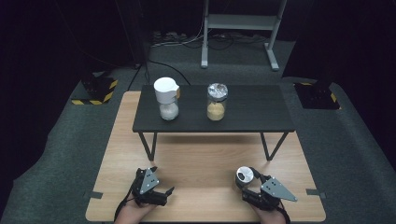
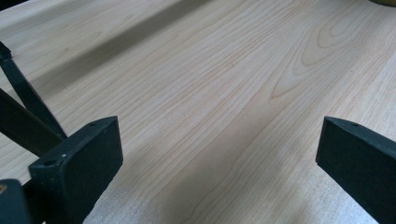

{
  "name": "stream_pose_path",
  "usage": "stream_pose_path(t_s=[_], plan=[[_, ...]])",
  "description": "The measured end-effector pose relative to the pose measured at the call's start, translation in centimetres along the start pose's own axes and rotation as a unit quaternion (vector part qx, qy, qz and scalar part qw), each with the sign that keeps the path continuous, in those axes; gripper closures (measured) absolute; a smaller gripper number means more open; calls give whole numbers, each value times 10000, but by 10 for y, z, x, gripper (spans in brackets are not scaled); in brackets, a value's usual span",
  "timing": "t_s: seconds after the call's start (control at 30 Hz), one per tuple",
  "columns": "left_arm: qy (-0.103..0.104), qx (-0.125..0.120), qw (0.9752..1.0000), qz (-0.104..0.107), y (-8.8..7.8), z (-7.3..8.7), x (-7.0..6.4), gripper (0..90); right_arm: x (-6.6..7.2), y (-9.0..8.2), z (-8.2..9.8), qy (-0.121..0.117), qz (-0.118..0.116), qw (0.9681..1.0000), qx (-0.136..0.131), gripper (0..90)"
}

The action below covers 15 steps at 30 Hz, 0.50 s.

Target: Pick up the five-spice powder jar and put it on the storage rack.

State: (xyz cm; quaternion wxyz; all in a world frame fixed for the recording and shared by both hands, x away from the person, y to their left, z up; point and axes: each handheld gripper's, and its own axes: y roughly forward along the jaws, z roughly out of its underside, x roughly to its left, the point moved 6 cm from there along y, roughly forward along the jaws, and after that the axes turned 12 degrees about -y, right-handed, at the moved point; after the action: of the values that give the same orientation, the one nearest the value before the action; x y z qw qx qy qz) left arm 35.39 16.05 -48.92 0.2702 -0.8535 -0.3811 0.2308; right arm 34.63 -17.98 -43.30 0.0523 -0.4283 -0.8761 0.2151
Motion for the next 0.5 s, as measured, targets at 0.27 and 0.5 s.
stream_pose_path(t_s=[0.27,0.5], plan=[[-6,0,10000,6,0,0,0,9,1,0,1,-30,36,9999,-111,336],[1,-10,10000,17,0,0,0,9,1,0,1,-97,73,9998,-127,346]])
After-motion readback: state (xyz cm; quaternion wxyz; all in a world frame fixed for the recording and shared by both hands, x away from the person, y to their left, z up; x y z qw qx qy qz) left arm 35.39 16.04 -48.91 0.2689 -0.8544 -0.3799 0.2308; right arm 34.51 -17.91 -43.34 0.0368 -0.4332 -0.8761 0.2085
